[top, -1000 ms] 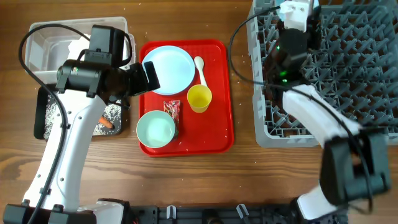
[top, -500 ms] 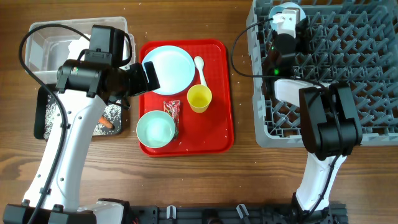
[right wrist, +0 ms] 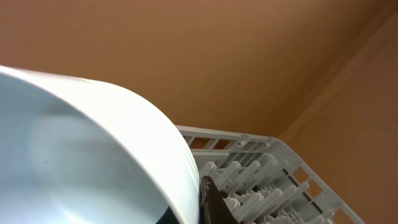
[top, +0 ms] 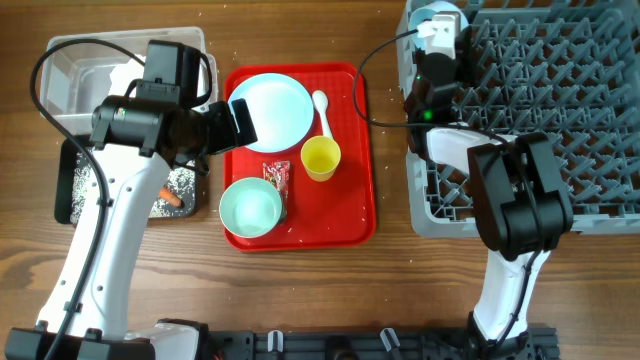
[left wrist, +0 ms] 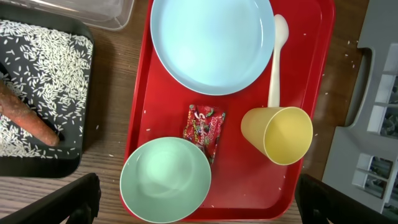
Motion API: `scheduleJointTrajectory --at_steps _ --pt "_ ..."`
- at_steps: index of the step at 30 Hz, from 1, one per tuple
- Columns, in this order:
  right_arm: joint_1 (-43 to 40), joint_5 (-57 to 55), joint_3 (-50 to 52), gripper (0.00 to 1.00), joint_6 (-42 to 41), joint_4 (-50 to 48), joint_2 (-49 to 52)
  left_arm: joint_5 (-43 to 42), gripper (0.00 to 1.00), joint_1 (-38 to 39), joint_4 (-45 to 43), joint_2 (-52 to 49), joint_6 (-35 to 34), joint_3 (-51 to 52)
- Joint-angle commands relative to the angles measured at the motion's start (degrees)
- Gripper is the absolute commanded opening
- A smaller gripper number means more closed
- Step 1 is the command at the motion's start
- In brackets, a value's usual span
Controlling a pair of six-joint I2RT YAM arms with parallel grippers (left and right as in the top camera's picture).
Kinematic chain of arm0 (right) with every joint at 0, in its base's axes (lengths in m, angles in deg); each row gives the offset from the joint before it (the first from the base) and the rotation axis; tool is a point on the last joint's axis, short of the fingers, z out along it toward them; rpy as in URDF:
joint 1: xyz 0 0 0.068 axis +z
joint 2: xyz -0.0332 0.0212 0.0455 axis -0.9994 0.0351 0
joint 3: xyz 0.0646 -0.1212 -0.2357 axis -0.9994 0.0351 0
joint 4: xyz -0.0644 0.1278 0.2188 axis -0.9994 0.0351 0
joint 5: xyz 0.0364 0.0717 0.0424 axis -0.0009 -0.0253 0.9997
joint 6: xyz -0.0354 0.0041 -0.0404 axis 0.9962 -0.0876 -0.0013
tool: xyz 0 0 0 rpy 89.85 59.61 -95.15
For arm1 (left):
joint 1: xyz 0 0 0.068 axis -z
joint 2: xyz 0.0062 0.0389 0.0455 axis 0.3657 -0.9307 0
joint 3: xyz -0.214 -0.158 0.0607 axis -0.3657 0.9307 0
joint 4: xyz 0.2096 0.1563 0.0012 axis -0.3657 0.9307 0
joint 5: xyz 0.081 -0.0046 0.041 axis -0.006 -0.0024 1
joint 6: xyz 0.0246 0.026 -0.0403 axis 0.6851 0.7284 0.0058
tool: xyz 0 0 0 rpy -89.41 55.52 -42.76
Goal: Sort waste into correct bins and load items into the dishwasher rack
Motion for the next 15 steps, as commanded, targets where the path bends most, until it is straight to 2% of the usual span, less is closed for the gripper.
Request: scheduleJointTrajectory --at_steps 1,8,11,13,15 --pt "0.63 -3.17 0.22 0.04 -6.12 1.01 1.03 0.13 1.0 -0.31 -0.13 -0.13 -0.31 -0.37" --pt "0.63 -7.87 0.22 0.04 -7.32 2.54 -5.88 0.13 1.0 -0.31 -0.13 -0.13 -0.31 -0.37" --pt "0.63 -14.16 0.22 0.04 -6.71 3.82 -9.31 0.15 1.0 -0.31 -0.13 -0.13 -0.31 -0.37" --pt "0.66 -19.87 0.22 0.04 -5.68 6.84 -11.37 0.13 1.0 -0.31 -0.13 -0.13 -0.31 -0.37" --pt "1.07 -21.75 0.33 0.04 -6.32 14.32 -13.07 0.13 1.0 -0.31 -0.13 -0.13 -0.31 -0.37"
